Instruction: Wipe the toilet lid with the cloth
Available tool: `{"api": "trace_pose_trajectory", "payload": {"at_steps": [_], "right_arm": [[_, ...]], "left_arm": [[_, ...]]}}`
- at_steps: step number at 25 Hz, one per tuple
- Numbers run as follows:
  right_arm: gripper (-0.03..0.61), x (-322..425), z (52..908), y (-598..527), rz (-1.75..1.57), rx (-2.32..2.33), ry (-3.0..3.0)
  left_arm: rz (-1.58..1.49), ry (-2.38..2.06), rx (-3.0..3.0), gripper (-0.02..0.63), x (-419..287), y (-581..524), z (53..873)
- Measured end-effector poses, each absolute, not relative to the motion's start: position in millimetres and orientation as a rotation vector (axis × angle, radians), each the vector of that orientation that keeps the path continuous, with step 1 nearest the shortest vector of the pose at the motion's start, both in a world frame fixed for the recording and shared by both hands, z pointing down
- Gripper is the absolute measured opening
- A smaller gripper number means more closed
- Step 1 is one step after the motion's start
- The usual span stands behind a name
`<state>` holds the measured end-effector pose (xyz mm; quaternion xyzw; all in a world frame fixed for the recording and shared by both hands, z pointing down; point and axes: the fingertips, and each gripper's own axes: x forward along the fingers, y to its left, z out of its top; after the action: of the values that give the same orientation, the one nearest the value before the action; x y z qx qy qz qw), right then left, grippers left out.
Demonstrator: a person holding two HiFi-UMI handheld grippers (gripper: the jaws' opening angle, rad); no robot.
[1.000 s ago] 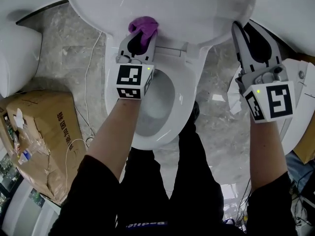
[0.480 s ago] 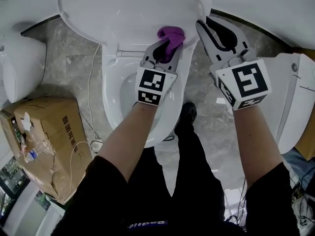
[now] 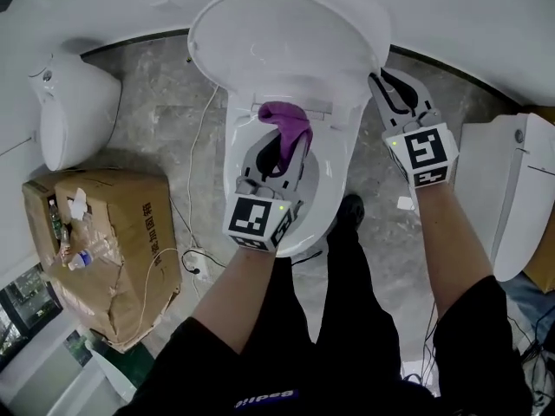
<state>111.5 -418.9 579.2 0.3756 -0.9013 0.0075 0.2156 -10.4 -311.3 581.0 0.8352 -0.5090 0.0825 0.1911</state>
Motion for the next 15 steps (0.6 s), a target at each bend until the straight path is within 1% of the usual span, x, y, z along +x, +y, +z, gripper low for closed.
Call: {"api": "trace_pose_trajectory", "payload": {"at_steps": [5, 15], "right_arm": [[0.041, 108.7, 578.8, -406.3, 0.008, 1.027, -2.481], [0.041, 107.1, 567.2, -350.2, -0.079, 0.975, -2.366]], "left_arm": [[0.210, -1.492, 2.317, 0.084, -45.4, -282.2, 536.4], [0.201, -1.592, 2.390, 0.084, -104.5, -265.5, 439.9]]}}
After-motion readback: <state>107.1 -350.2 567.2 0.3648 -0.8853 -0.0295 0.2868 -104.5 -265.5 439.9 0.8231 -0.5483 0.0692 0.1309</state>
